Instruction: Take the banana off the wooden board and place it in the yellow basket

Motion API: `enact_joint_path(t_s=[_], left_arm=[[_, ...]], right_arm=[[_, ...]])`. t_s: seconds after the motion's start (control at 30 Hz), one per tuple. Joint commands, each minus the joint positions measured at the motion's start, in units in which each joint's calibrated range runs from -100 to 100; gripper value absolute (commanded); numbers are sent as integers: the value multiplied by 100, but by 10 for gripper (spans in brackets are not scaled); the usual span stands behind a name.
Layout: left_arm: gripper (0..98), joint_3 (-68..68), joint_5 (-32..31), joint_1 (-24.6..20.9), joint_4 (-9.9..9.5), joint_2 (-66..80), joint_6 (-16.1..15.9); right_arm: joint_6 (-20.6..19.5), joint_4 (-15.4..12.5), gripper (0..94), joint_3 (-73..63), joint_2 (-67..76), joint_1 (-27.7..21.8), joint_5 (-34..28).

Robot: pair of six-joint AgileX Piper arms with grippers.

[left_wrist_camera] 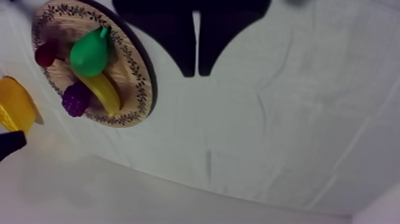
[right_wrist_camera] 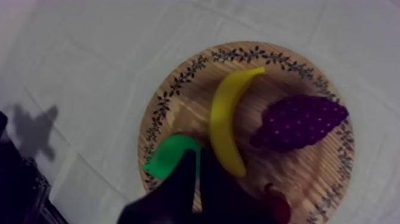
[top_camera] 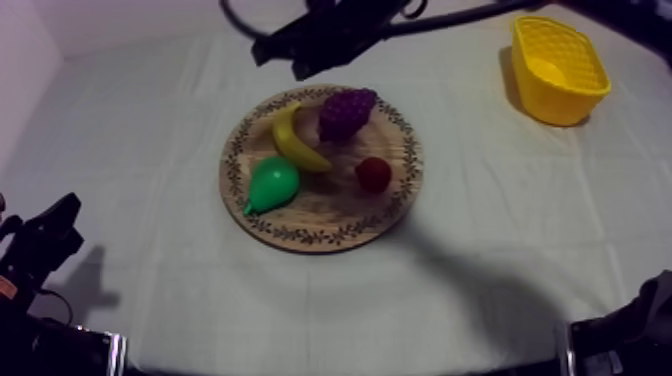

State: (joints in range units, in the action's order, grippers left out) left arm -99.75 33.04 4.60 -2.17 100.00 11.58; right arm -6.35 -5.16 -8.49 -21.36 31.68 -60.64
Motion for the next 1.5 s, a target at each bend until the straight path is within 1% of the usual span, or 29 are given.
enact_joint_path(t_s=[0.0,0.07,0.13,0.23,0.33,0.43,0.53,0.7,0.93,1.17,1.33,1.4,1.47], left_arm=[[1,-3,2,0,5,0,2],[1,-3,2,0,5,0,1],[1,-3,2,0,5,0,-1],[1,-3,2,0,5,0,-2],[1,-3,2,0,5,0,-3],[1,-3,2,0,5,0,-2],[1,-3,2,0,5,0,-2],[1,-3,2,0,5,0,-3],[1,-3,2,0,5,0,-3],[1,-3,2,0,5,0,-3],[1,-3,2,0,5,0,-3],[1,-3,2,0,5,0,-3],[1,-3,2,0,5,0,-3]], right_arm=[[-50,25,42,-29,-239,27,73],[-131,62,142,-31,-384,60,174],[-229,100,300,-22,-532,93,275],[-331,133,473,-81,-755,119,351],[-355,155,577,-241,-993,130,355],[-409,220,627,-447,-1242,152,320],[-482,311,644,-592,-1494,180,347],[-564,424,643,-880,-1890,215,353],[-630,575,618,-1190,-2425,201,448],[-644,651,582,-1544,-2868,151,471],[-674,720,534,-1735,-3096,122,495],[-666,733,496,-1793,-3174,116,497],[-660,761,439,-1827,-3235,112,510]])
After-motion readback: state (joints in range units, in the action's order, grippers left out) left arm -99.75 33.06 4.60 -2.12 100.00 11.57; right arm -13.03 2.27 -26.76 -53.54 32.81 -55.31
